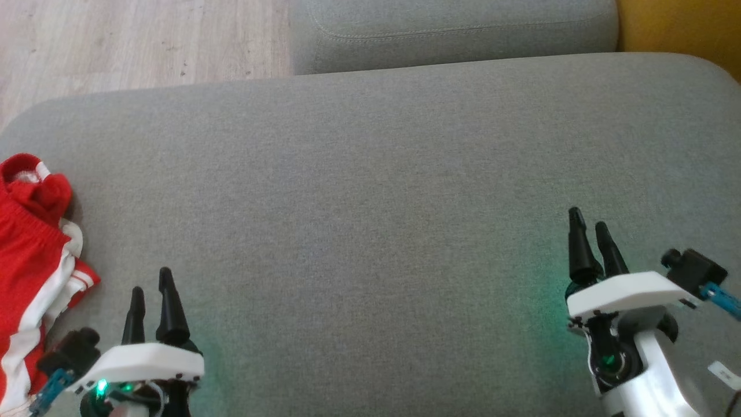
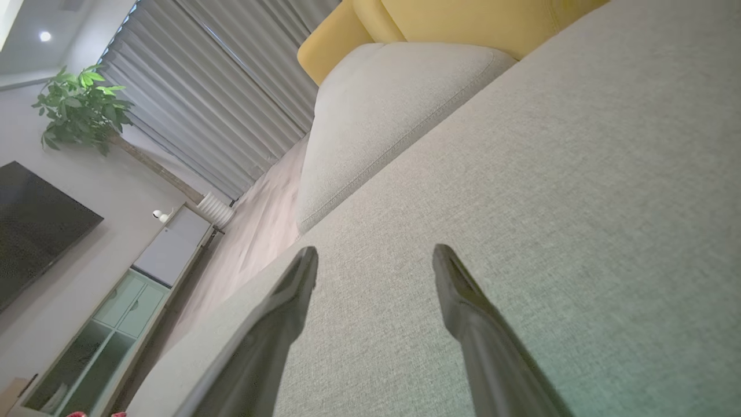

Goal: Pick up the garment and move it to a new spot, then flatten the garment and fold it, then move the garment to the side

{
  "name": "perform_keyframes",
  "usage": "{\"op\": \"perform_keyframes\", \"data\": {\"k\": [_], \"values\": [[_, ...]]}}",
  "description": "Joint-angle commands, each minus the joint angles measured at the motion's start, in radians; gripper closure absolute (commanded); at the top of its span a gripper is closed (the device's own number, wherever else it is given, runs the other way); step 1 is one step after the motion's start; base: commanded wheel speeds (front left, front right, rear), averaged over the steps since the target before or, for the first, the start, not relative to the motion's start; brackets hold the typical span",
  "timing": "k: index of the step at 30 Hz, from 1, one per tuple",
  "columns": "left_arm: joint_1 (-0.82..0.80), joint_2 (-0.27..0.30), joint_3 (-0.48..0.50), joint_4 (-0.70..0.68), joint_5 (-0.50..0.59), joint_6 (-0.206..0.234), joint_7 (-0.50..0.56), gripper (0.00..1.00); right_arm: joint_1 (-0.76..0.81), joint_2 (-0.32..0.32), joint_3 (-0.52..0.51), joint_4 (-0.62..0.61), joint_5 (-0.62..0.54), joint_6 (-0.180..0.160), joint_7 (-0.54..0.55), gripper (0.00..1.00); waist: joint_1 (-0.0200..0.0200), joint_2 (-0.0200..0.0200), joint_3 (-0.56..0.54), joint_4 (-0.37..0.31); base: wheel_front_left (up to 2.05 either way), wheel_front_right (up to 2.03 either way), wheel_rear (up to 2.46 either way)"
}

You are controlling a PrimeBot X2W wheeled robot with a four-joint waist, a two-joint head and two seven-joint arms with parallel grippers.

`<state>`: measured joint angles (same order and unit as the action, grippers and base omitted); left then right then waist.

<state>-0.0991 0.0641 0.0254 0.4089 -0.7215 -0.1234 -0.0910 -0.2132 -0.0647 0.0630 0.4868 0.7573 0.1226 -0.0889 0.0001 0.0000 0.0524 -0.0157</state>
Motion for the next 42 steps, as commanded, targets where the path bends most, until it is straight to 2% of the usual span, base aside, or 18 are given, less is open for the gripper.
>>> {"op": "perform_keyframes", "data": {"k": [1,25,42], "values": [[-0.051,0.025,0.008,-0.02,0.04,-0.004,-0.016,0.0,-0.058,-0.005,0.024,-0.024,-0.041,0.005,-0.017,0.0,-0.0001,0.0,-0.001,-0.002,0.0,0.0,0.0],[-0.095,0.033,-0.012,0.061,0.346,0.028,-0.087,0.0,-0.12,0.015,0.048,0.045,-0.413,0.006,-0.089,0.0,-0.0001,0.0,0.014,-0.015,0.0,0.0,0.0],[-0.164,0.037,0.028,0.113,0.517,0.034,-0.135,0.0,-0.204,0.016,0.044,0.103,-0.604,0.007,-0.137,0.0,-0.0001,0.0,0.029,-0.019,0.0,0.0,0.0]]}}
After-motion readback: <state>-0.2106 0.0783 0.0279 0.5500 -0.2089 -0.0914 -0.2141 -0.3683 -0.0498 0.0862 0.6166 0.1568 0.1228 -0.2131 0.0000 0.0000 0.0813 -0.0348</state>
